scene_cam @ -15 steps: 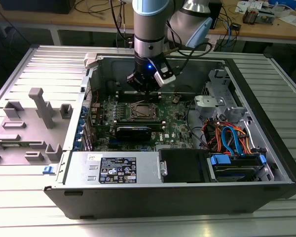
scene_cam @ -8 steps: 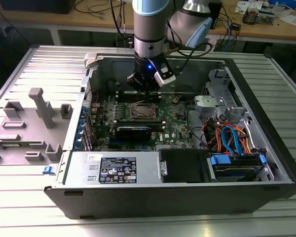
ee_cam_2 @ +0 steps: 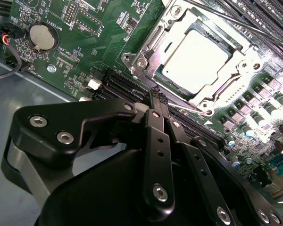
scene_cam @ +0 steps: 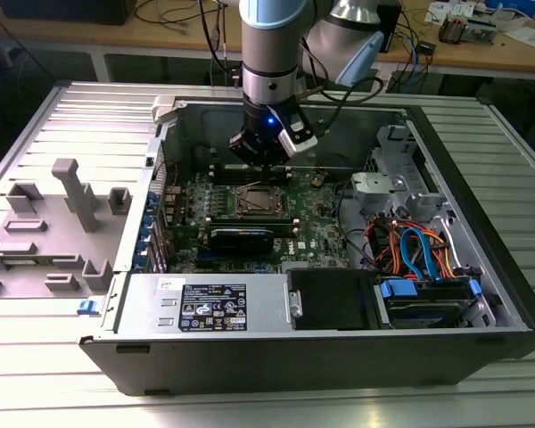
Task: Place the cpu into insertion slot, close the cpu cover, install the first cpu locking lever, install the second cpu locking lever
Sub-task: 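Install the first cpu locking lever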
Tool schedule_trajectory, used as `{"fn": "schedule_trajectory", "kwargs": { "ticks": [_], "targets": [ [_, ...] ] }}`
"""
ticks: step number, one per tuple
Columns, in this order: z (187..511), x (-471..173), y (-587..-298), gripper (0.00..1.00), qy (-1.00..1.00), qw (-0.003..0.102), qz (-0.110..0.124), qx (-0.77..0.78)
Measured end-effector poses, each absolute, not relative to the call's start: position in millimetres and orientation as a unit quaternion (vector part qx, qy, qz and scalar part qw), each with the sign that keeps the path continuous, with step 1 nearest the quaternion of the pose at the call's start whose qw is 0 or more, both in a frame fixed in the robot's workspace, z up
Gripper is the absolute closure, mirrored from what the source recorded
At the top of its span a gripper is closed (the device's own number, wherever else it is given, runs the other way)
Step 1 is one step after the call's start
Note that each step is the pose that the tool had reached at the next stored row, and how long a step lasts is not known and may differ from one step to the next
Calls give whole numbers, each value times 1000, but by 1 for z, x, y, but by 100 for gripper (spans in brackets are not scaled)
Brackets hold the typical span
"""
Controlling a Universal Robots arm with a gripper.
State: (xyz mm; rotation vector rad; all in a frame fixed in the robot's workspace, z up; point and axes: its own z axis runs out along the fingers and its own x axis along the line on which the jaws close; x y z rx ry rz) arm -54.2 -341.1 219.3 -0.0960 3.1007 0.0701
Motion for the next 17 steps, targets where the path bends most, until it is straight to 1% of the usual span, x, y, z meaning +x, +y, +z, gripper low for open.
{"fn": "schedule_trajectory", "kwargs": {
  "ticks": [17],
  "targets": [
    [214,-54,-341,89,999,19,23,-31]
  ]
}}
